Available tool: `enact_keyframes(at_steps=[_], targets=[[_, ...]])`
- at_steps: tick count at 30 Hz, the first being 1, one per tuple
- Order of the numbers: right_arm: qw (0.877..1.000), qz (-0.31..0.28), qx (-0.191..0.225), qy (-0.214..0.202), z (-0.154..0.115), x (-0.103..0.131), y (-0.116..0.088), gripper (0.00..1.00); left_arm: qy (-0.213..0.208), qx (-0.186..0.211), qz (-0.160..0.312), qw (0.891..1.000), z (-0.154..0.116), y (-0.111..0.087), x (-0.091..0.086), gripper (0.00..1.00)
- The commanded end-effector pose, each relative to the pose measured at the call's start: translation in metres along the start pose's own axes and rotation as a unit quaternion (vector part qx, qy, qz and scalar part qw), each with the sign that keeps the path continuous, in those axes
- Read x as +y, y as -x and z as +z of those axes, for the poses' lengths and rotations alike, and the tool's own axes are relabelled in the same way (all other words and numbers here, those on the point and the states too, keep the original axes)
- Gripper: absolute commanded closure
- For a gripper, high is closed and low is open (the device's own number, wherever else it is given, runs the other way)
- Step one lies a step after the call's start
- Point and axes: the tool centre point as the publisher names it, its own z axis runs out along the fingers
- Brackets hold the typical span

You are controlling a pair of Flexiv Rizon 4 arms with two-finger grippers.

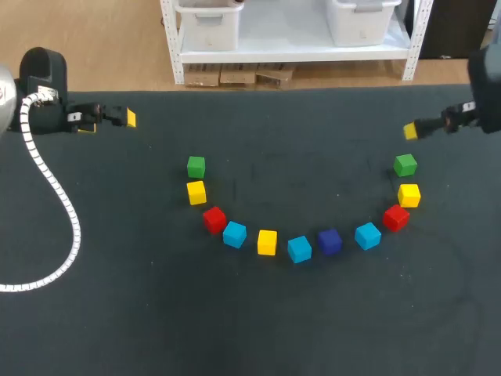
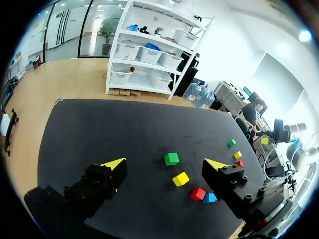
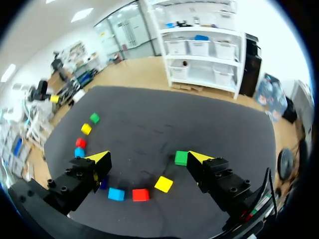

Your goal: Place the blue cubes, place green cubes on the blue cubes, place the yellow cubes on the green cubes, then place the red cubes on the yellow cubes, and place purple cube on the red cubes.

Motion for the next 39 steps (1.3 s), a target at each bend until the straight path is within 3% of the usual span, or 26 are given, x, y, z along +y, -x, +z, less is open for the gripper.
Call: enact_keyframes(at_steps=[1,6,11,17,23,27,36,39], targets=[[0.997,-0.064,0.036,0.039,-0.005,0.017,-0.006,0.00,-0.006,-0.004,0.001,1.000,0.000,-0.002,0.003,0.00],[0.979,-0.171,0.094,0.062,0.001,0.050,-0.020,0.00,-0.006,-0.004,0.001,1.000,0.000,-0.002,0.003,0.00],[0.946,-0.284,0.133,0.084,0.009,0.083,-0.040,0.00,-0.006,-0.004,0.001,1.000,0.000,-0.002,0.003,0.00],[0.883,-0.413,0.191,0.117,0.019,0.098,-0.069,0.00,-0.006,-0.004,0.001,1.000,0.000,-0.002,0.003,0.00],[0.836,-0.472,0.230,0.157,0.029,0.086,-0.091,0.00,-0.006,-0.004,0.001,1.000,0.000,-0.002,0.003,0.00],[0.793,-0.527,0.247,0.180,0.031,0.091,-0.106,0.00,-0.006,-0.004,0.001,1.000,0.000,-0.002,0.003,0.00],[0.698,-0.619,0.312,0.180,0.050,0.104,-0.137,0.00,-0.006,-0.004,0.001,1.000,0.000,-0.002,0.003,0.00],[0.675,-0.637,0.329,0.175,0.057,0.103,-0.145,0.00,-0.006,-0.004,0.001,1.000,0.000,-0.002,0.003,0.00]])
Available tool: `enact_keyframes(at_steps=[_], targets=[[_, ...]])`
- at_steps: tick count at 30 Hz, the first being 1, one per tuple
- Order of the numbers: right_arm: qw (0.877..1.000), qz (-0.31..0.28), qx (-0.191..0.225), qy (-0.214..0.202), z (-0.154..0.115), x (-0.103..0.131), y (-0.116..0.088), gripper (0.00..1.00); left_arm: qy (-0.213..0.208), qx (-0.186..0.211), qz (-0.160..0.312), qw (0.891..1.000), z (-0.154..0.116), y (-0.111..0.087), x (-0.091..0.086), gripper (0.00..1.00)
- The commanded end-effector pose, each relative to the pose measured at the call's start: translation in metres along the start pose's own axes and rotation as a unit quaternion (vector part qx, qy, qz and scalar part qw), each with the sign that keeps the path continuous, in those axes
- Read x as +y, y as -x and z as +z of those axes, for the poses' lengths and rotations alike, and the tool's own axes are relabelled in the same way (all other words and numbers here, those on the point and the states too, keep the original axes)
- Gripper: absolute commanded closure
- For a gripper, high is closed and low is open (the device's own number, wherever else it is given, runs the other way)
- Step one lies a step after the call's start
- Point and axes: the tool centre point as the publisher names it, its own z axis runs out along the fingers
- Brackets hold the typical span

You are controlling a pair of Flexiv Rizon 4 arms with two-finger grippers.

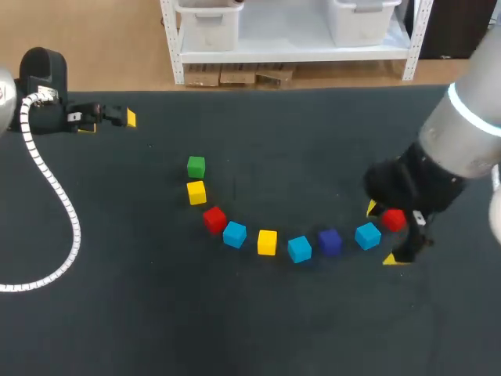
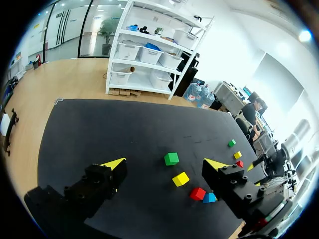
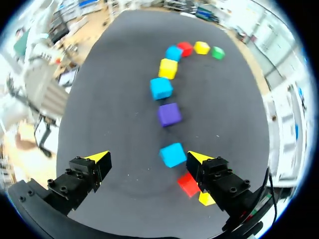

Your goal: Place the blue cubes, place green cubes on the blue cubes, place the yellow cubes on the green cubes, then place the red cubes on the yellow cubes, and place purple cube on the red cubes.

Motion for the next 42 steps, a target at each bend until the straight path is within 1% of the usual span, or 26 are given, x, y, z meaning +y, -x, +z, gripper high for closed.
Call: enact_keyframes(at_steps=[1,5,9,15,20,23,24,27,28,29,32,33,34,35,38,41,42], targets=[[0.979,-0.156,0.119,0.050,0.020,-0.007,0.004,0.00,-0.006,-0.004,0.001,1.000,0.000,-0.002,0.003,0.00],[0.973,-0.175,0.142,0.047,0.030,-0.008,0.004,0.00,-0.006,-0.004,0.001,1.000,0.000,-0.002,0.003,0.00],[0.970,-0.182,0.159,0.032,0.039,-0.014,0.001,0.00,-0.006,-0.004,0.001,1.000,0.000,-0.002,0.003,0.00],[0.971,-0.173,0.165,0.017,0.045,-0.028,-0.001,0.00,-0.006,-0.004,0.001,1.000,0.000,-0.002,0.003,0.00],[0.974,-0.161,0.161,0.011,0.042,-0.038,-0.002,0.00,-0.006,-0.004,0.001,1.000,0.000,-0.002,0.003,0.00],[0.975,-0.155,0.159,0.004,0.040,-0.040,-0.003,0.04,-0.006,-0.004,0.001,1.000,0.000,-0.002,0.003,0.00],[0.975,-0.154,0.159,0.003,0.040,-0.041,-0.004,0.11,-0.006,-0.004,0.001,1.000,0.000,-0.002,0.003,0.00],[0.976,-0.148,0.162,-0.002,0.040,-0.045,-0.008,0.19,-0.006,-0.004,0.001,1.000,0.000,-0.002,0.003,0.00],[0.976,-0.146,0.163,-0.002,0.040,-0.046,-0.011,0.28,-0.006,-0.004,0.001,1.000,0.000,-0.002,0.003,0.00],[0.976,-0.141,0.165,-0.002,0.040,-0.048,-0.013,0.51,-0.006,-0.004,0.001,1.000,0.000,-0.002,0.003,0.00],[0.977,-0.135,0.167,0.001,0.041,-0.050,-0.018,0.51,-0.006,-0.004,0.001,1.000,0.000,-0.002,0.003,0.00],[0.977,-0.134,0.168,0.001,0.042,-0.050,-0.019,0.49,-0.006,-0.004,0.001,1.000,0.000,-0.002,0.003,0.00],[0.977,-0.134,0.169,0.001,0.042,-0.050,-0.020,0.43,-0.006,-0.004,0.001,1.000,0.000,-0.002,0.003,0.00],[0.977,-0.133,0.169,0.002,0.043,-0.050,-0.020,0.44,-0.006,-0.004,0.001,1.000,0.000,-0.002,0.003,0.00],[0.977,-0.131,0.167,0.002,0.043,-0.050,-0.021,0.55,-0.006,-0.004,0.001,1.000,0.000,-0.002,0.003,0.00],[0.981,-0.121,0.153,0.002,0.039,-0.052,-0.018,0.78,-0.006,-0.004,0.001,1.000,0.000,-0.002,0.003,0.00],[0.982,-0.115,0.151,-0.002,0.037,-0.053,-0.017,0.83,-0.006,-0.004,0.001,1.000,0.000,-0.002,0.003,0.00]])
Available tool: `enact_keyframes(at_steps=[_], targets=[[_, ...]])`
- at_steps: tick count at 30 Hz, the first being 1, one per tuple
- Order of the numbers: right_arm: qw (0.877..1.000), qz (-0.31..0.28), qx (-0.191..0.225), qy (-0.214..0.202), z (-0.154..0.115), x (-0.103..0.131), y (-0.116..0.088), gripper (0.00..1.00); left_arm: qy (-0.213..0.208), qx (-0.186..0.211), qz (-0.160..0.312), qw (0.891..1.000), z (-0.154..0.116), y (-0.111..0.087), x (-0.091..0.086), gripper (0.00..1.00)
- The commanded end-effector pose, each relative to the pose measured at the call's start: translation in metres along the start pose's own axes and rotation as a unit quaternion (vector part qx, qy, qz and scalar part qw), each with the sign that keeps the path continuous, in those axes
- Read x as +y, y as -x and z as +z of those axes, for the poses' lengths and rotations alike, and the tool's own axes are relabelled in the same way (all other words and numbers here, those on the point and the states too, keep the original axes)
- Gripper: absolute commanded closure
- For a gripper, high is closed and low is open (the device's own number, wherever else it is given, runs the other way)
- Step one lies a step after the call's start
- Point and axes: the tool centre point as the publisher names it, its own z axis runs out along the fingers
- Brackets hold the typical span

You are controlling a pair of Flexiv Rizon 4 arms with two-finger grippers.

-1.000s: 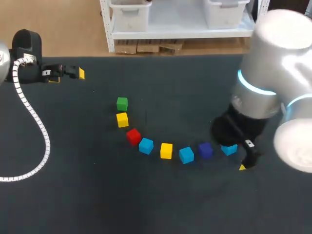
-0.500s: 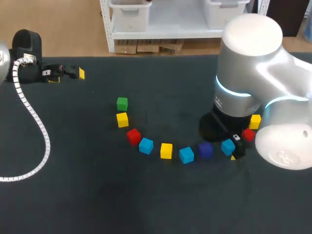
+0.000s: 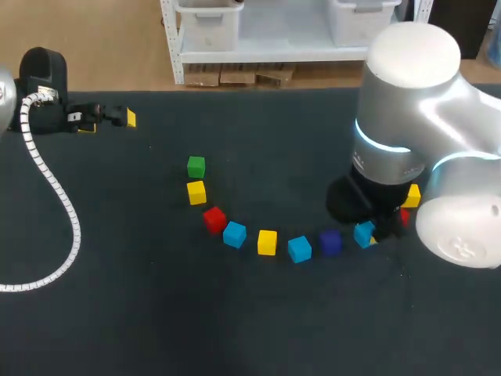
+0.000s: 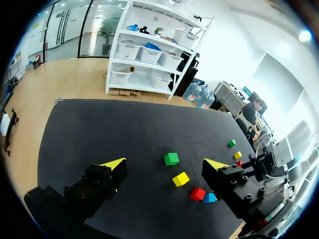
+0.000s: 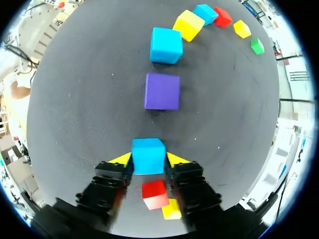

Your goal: Place the blue cubes, place green cubes on the blue cubes, place the yellow cubes on the green cubes, then place the red cubes on the yellow cubes, and place purple cube on the red cubes.

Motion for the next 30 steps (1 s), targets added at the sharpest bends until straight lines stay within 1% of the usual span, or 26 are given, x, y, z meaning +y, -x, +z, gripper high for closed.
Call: enact_keyframes(at_steps=[1,2,4,5,6,8,10,13,16,18,21,27,30], targets=[[1.000,0.016,-0.005,-0.001,-0.007,-0.005,-0.003,0.85,-0.006,-0.004,0.001,1.000,0.000,-0.002,0.003,0.00],[0.999,0.035,0.003,0.000,-0.009,-0.008,-0.004,0.88,-0.006,-0.004,0.001,1.000,0.000,-0.002,0.003,0.00],[0.998,0.063,0.004,0.000,-0.014,-0.014,-0.004,0.91,-0.006,-0.004,0.001,1.000,0.000,-0.002,0.003,0.00],[0.997,0.078,0.009,0.001,-0.017,-0.018,-0.004,0.96,-0.006,-0.004,0.001,1.000,0.000,-0.002,0.003,0.00],[0.996,0.089,0.011,-0.002,-0.020,-0.022,-0.004,0.98,-0.006,-0.004,0.001,1.000,0.000,-0.002,0.003,0.00],[0.994,0.109,0.004,0.003,-0.026,-0.029,-0.003,0.99,-0.006,-0.004,0.001,1.000,0.000,-0.002,0.003,0.00],[0.992,0.127,0.005,-0.005,-0.030,-0.039,-0.001,1.00,-0.006,-0.004,0.001,1.000,0.000,-0.002,0.003,0.00],[0.990,0.140,0.004,-0.003,-0.032,-0.050,0.005,1.00,-0.006,-0.004,0.001,1.000,0.000,-0.002,0.003,0.00],[0.987,0.158,-0.006,0.017,-0.032,-0.061,0.009,1.00,-0.006,-0.004,0.001,1.000,0.000,-0.002,0.003,0.00],[0.984,0.176,-0.021,0.031,-0.031,-0.070,0.011,1.00,-0.006,-0.004,0.001,1.000,0.000,-0.002,0.003,0.00],[0.981,0.186,-0.035,0.036,-0.033,-0.080,0.014,1.00,-0.006,-0.004,0.001,1.000,0.000,-0.002,0.003,0.00],[0.981,0.186,-0.036,0.035,-0.032,-0.100,0.017,1.00,-0.006,-0.004,0.001,1.000,0.000,-0.002,0.003,0.00],[0.982,0.177,-0.046,0.047,-0.030,-0.108,0.017,1.00,-0.006,-0.004,0.001,1.000,0.000,-0.002,0.003,0.00]])
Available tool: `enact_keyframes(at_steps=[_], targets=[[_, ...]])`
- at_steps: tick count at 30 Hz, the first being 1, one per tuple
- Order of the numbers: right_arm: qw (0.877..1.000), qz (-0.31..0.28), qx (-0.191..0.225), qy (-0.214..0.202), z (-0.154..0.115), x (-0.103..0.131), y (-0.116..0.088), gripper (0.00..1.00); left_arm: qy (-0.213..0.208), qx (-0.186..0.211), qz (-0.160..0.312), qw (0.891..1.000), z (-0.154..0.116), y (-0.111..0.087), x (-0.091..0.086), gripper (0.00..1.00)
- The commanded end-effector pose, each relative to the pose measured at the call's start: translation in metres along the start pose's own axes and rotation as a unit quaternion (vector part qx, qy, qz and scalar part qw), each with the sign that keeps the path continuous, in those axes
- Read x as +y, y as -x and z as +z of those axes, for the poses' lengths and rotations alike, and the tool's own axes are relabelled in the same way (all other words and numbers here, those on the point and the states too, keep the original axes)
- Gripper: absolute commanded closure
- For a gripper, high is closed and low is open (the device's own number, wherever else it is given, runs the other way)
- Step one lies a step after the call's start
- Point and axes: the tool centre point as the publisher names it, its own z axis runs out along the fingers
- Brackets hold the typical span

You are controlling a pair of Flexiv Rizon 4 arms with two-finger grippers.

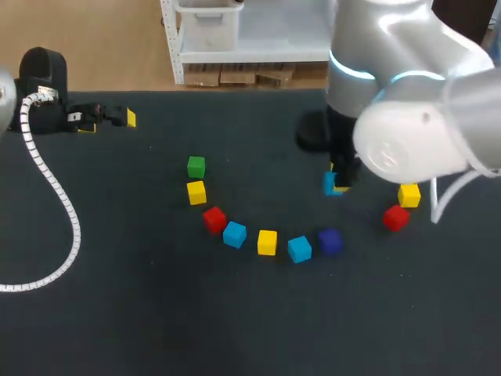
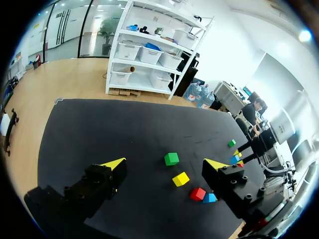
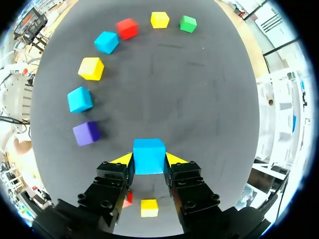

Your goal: Place the blue cubes, place green cubes on the blue cubes, place the yellow cubes on the green cubes, then place the red cubes on the yellow cubes, and place purple cube on the red cubes.

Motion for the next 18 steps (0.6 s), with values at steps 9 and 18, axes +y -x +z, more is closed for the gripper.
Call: enact_keyframes(at_steps=[9,18], targets=[[0.999,-0.026,0.007,0.045,0.019,-0.018,0.011,1.00,-0.006,-0.004,0.001,1.000,0.000,-0.002,0.003,0.00],[0.999,-0.022,0.008,0.047,0.030,-0.019,0.013,1.00,-0.006,-0.004,0.001,1.000,0.000,-0.002,0.003,0.00]])
